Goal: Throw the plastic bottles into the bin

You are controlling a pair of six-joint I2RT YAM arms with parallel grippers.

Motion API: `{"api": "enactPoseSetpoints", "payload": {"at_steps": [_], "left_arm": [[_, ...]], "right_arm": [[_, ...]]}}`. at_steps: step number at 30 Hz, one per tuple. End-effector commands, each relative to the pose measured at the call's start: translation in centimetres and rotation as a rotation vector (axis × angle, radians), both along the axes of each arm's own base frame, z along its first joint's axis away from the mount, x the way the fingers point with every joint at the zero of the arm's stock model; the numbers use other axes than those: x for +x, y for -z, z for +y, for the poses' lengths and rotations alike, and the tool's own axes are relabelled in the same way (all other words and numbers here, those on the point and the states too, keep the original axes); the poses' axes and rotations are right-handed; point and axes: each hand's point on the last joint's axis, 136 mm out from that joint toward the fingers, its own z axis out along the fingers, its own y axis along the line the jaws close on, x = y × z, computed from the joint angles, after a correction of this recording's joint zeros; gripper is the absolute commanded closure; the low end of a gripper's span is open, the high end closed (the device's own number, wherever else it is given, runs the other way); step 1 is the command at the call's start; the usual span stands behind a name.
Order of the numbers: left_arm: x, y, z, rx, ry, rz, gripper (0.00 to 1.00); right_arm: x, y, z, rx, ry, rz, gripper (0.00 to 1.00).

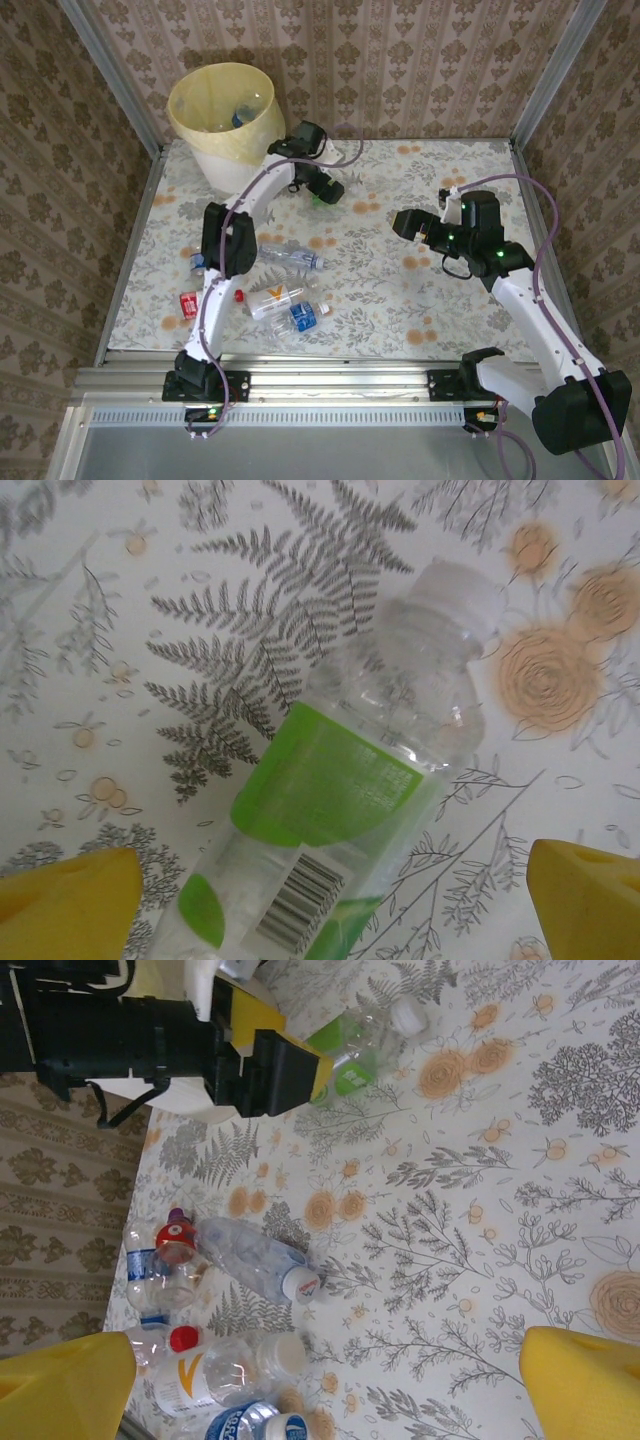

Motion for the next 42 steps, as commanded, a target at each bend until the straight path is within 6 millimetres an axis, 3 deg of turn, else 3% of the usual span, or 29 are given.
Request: {"api": "enactPoseSetpoints", "payload": {"at_steps": [1, 8, 12, 25, 30, 35, 42], "left_arm": [[0.4, 0.2, 0.4, 0.020, 0.006, -0.004, 0.02], [-0.1, 2.4, 0.5, 0.025, 0.013, 0.053, 0.01], [-0.9, 3.6, 0.6, 0.021, 0.024, 0.098, 0.08], [-2.2, 5.2, 1.4, 0.048, -0.003, 0.119, 0.14], [-2.1, 3.3, 1.2, -0.005, -0.014, 0.067, 0.23], [-2.6, 1.2, 0.6, -0.075, -0.008, 0.023, 0.41], [-3.8, -3.6, 0.4, -0.186, -0.010, -0.076, 0.44]], "right_arm": [[-0.7, 0.6, 0.1, 0.007, -0.018, 0.021, 0.00], [-0.4, 1.0, 0.2, 0.015, -0.016, 0.026, 0.00], [-0.1, 1.2, 0.3, 0.019, -0.014, 0.031, 0.00], [0.2, 1.1, 0.4, 0.039, -0.012, 0.026, 0.00], [0.0, 0.9, 0.4, 0.040, -0.009, 0.021, 0.00], [0.0, 1.1, 0.3, 0.042, -0.005, 0.023, 0.00], [-0.1, 1.4, 0.4, 0.046, -0.006, 0.027, 0.00]]}}
